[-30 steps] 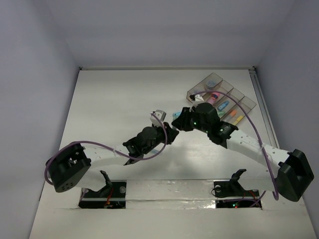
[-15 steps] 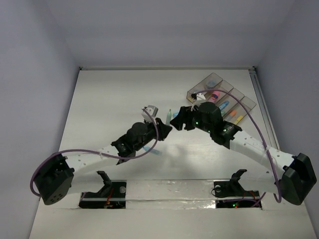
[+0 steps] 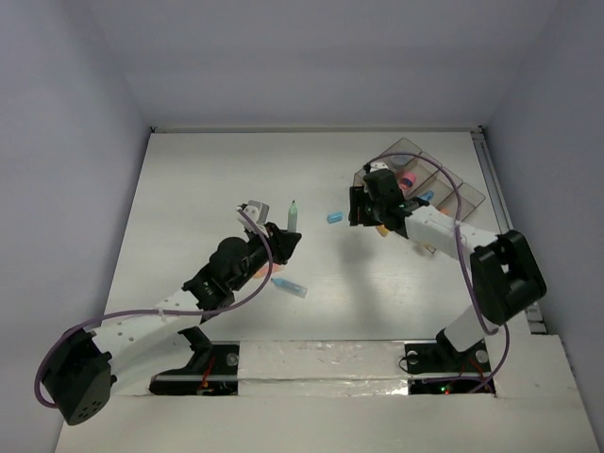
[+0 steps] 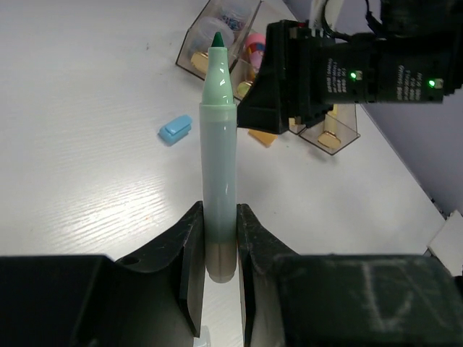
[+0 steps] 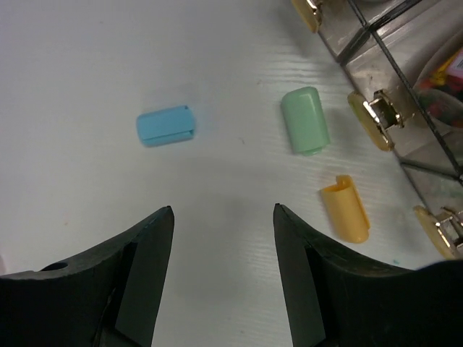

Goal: Sort the stationery into containers
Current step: Close the pen cap on the pen.

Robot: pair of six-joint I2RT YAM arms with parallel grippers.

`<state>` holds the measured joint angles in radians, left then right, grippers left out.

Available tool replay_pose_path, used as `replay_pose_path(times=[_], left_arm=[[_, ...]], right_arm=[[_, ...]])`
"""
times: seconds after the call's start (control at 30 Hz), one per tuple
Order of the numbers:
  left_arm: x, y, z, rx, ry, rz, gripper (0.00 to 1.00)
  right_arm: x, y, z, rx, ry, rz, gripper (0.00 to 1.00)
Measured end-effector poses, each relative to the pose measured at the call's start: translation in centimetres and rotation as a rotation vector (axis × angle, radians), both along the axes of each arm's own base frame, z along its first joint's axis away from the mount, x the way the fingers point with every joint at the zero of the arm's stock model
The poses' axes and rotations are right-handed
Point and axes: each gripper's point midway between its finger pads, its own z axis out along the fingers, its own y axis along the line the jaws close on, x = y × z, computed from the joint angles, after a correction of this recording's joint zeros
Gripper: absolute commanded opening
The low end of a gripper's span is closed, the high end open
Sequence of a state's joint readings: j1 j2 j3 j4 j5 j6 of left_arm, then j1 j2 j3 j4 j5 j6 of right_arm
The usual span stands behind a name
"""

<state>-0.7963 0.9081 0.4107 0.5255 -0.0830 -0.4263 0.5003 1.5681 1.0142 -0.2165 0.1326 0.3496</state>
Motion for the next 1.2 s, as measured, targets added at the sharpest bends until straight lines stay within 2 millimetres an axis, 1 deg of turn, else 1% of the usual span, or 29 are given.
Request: replay_pose_path(times=[0.07, 0.13, 0.3, 0.47, 0.57, 0.77, 0.9, 0.93, 1.03, 1.2], left_arm=[[-0.2, 0.2, -0.5, 0.009, 0.005, -0.001, 0.00], [-0.3, 0.3, -0.5, 0.008, 0.003, -0.002, 0.00], [-0.4, 0.3, 0.0, -0.005, -0.010, -0.008, 0.00], [-0.6, 0.2, 0.0, -0.008, -0.011, -0.019, 0.00], [-0.6, 0.1, 0.0, -0.010, -0.013, -0.023, 0.00], [-0.6, 0.1, -0.1, -0.006, -0.013, -0.024, 0.00], [-0.5, 0.0, -0.3, 0.000, -0.011, -0.024, 0.00], [-0.5, 0.0, -0.3, 0.000, -0.011, -0.025, 0.00], [-0.5, 0.0, -0.2, 0.000, -0.012, -0.025, 0.00], [-0.5, 0.0, -0.2, 0.000, -0.013, -0.025, 0.00]], right_arm=[[1.1, -0.5, -1.0, -0.056, 0.012, -0.012, 0.63], [2.1, -0.9, -1.7, -0.099, 0.019, -0.025, 0.64], [4.3, -2.4, -2.7, -0.195, 0.016, -0.062, 0.64], [5.9, -2.8, -3.7, -0.254, 0.015, -0.051, 0.62], [6.5, -2.8, -4.5, -0.282, 0.024, -0.037, 0.58], [7.3, -2.8, -5.7, -0.317, 0.039, -0.011, 0.56], [7.9, -3.0, -5.9, -0.326, 0.040, -0.005, 0.53], [8.0, -3.0, -6.0, -0.326, 0.041, -0.007, 0.49], [8.2, -3.4, -6.0, -0.323, 0.043, -0.015, 0.43], [8.3, -3.6, -6.1, -0.311, 0.049, -0.020, 0.44]])
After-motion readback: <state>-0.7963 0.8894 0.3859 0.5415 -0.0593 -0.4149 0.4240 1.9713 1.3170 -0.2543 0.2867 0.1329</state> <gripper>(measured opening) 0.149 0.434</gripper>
